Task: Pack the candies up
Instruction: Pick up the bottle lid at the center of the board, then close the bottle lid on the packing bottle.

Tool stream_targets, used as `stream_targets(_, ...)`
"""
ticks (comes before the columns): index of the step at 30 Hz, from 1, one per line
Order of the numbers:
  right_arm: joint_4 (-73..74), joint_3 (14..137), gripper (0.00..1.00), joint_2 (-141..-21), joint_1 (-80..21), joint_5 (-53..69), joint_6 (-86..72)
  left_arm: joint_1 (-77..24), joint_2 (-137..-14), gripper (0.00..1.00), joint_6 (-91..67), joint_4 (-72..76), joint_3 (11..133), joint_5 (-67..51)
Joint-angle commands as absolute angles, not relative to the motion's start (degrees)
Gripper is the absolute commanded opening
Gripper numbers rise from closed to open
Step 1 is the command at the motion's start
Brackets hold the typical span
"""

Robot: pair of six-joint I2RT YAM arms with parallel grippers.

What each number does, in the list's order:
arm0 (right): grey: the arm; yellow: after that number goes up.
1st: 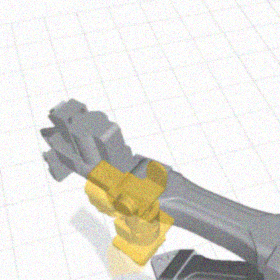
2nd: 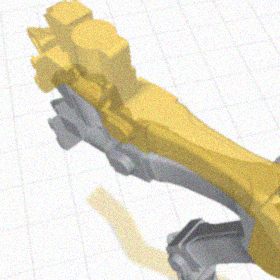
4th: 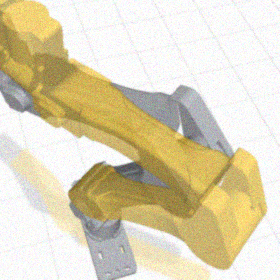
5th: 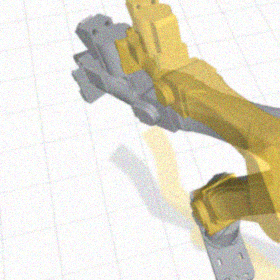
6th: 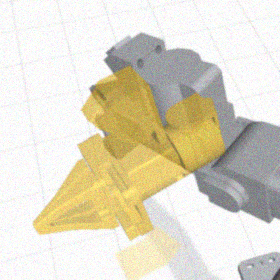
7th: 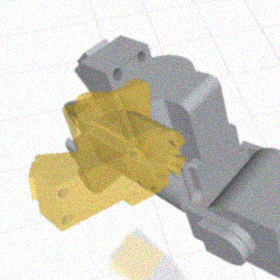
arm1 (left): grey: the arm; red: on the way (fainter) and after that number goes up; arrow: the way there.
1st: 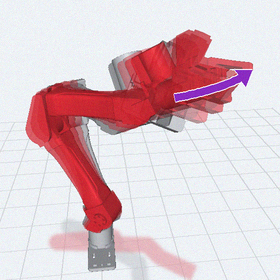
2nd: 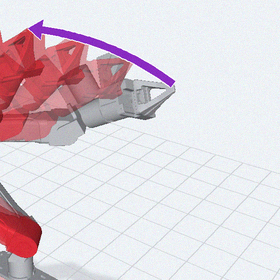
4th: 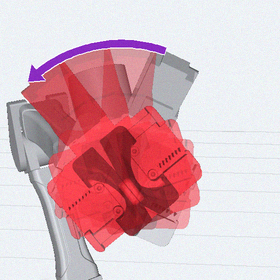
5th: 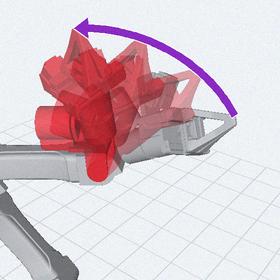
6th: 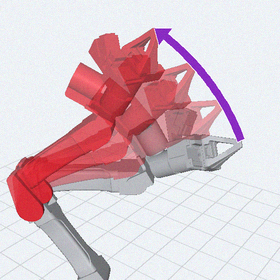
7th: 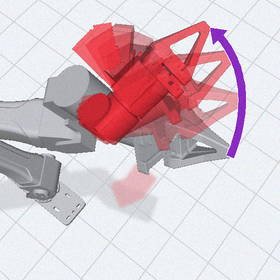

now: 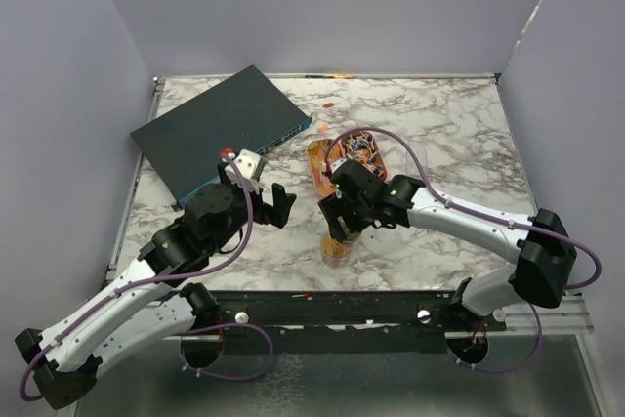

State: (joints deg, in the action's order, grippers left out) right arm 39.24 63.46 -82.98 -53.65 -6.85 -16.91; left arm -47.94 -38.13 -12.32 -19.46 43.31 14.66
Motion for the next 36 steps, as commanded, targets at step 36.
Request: stream_targets(36, 43.0, 65.8, 0.63, -92.9, -63.1, -8.8, -18.3, -47.6, -36.7, 0.99, -12.2, -20.0, 42.8, 15.4)
